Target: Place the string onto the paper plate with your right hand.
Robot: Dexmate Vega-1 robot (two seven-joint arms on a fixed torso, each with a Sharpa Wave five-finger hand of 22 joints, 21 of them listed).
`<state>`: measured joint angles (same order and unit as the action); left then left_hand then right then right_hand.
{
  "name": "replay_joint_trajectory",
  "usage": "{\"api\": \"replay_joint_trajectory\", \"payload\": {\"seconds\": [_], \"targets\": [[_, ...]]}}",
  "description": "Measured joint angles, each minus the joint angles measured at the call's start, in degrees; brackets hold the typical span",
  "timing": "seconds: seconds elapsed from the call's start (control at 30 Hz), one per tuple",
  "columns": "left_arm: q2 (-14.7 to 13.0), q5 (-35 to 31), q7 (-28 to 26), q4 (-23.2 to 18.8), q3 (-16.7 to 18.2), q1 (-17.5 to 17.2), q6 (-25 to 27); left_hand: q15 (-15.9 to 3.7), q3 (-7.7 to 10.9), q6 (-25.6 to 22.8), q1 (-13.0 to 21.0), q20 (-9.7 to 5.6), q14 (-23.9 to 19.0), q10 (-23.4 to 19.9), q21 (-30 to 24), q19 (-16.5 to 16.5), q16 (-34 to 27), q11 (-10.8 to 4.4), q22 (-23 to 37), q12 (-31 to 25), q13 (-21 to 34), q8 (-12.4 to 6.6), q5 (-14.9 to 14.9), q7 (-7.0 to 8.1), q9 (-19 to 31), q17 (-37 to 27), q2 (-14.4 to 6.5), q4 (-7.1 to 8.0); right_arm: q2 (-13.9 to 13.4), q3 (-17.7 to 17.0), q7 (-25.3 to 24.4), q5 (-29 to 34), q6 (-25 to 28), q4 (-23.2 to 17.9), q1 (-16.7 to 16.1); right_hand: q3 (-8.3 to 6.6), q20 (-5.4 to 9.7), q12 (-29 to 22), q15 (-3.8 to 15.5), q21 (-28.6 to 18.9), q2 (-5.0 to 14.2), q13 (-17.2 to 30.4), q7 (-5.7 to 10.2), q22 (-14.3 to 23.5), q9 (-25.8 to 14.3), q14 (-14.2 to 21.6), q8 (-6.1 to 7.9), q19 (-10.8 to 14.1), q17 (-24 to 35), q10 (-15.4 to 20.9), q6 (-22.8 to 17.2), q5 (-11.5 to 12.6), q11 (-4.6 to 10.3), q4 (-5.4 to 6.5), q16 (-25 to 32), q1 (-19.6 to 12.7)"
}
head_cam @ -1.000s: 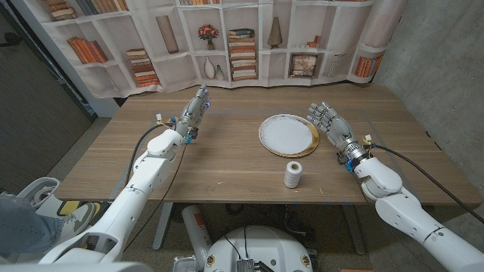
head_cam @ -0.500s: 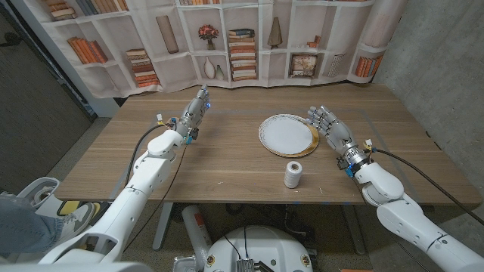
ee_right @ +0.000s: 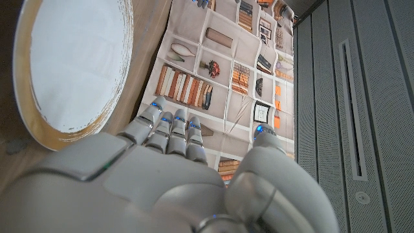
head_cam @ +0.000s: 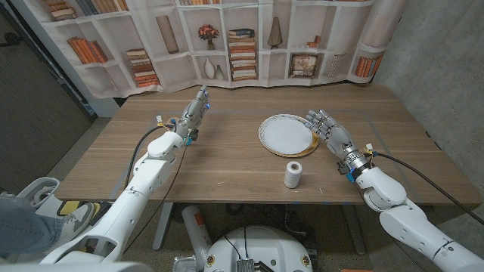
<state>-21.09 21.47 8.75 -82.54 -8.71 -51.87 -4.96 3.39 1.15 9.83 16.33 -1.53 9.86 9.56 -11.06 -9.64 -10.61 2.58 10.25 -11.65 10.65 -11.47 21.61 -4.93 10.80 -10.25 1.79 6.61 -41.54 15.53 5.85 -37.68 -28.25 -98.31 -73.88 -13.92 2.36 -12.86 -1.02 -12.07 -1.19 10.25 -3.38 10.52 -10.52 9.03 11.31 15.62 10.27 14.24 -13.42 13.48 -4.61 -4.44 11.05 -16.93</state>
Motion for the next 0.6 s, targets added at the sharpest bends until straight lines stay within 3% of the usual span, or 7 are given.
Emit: {"api": "replay_joint_trajectory", "payload": {"seconds": [0.6], "targets": [[-0.52, 0.10, 0.29, -0.84, -0.04, -0.01, 0.61, 0.00, -0.06, 0.00, 0.31, 0.00, 0.00, 0.00, 0.00, 0.00, 0.00, -0.01, 0.00, 0.00, 0.01, 0.00, 0.22, 0.01, 0.00, 0.00, -0.31, -0.06, -0.49, -0.23, -1.28, 2.03, -2.01, -1.81, -2.64, 0.09, -0.01, 0.00, 0.00, 0.00, -0.30, 0.00, 0.00, 0.00, 0.00, -0.01, 0.00, -0.01, -0.14, 0.20, 0.00, 0.00, 0.20, -0.57, -0.25, -0.79]]}}
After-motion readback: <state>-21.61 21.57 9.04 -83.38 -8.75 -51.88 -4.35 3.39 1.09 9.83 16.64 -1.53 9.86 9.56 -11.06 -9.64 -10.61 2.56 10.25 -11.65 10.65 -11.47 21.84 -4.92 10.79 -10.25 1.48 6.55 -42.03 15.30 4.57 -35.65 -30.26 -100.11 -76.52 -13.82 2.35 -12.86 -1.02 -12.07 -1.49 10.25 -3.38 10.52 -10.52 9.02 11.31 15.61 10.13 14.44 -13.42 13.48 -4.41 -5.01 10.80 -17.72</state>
